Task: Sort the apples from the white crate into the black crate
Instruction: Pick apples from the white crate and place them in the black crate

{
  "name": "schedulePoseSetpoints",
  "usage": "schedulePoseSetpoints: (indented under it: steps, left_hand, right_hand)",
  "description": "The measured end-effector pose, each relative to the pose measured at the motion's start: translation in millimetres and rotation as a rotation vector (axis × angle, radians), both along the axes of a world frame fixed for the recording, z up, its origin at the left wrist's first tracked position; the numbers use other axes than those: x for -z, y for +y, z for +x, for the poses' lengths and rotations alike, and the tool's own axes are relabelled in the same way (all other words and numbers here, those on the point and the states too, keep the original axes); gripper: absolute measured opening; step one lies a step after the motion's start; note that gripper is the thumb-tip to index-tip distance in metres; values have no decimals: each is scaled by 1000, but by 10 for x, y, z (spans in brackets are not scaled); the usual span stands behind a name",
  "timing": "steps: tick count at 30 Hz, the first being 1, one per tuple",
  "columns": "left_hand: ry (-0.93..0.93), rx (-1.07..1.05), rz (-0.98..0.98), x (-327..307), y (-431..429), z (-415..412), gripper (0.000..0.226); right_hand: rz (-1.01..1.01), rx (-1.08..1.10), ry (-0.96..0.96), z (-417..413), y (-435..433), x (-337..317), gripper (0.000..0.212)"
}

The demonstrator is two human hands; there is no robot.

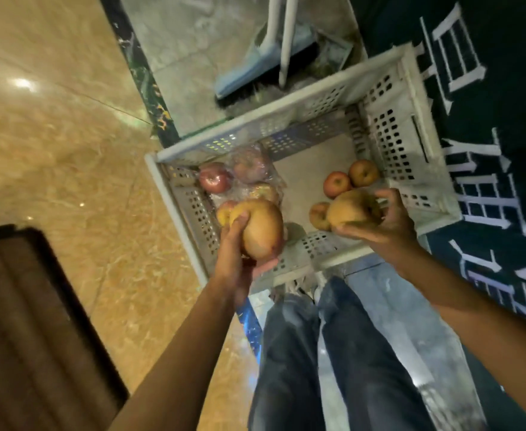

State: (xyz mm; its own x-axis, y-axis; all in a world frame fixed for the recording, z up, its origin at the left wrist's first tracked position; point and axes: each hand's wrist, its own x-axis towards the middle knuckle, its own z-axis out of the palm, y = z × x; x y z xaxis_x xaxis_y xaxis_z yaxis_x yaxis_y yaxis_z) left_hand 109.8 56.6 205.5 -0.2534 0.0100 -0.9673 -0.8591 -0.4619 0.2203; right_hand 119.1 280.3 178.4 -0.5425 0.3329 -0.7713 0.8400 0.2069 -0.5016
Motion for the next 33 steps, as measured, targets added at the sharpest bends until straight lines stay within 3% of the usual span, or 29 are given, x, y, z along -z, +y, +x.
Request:
schedulePoseSetpoints:
  steps: [5, 11, 19, 22, 28, 33]
  left_hand:
    - [-113, -264, 349, -648, -356, 127, 83]
    - [-37, -365, 521, -1030, -605, 280, 83]
    - [122, -191, 545, -1392, -829, 511, 102]
    - [116, -277, 562, -1443, -839, 585, 92]
    - [122, -445, 811, -1450, -867, 658, 100]
    - [100, -452, 716, -1537, -787, 642, 97]
  right_hand:
    - [-81, -97, 103, 112, -394, -547, 78]
    - [-113, -56, 183, 177, -720, -920, 69]
    - [-58, -160, 227, 243, -803, -1214, 71]
    - [-40, -178, 261, 255, -800, -1287, 71]
    - [-30, -213, 290, 263, -794, -1409, 71]
    - [-18, -205, 287, 296, -824, -1452, 69]
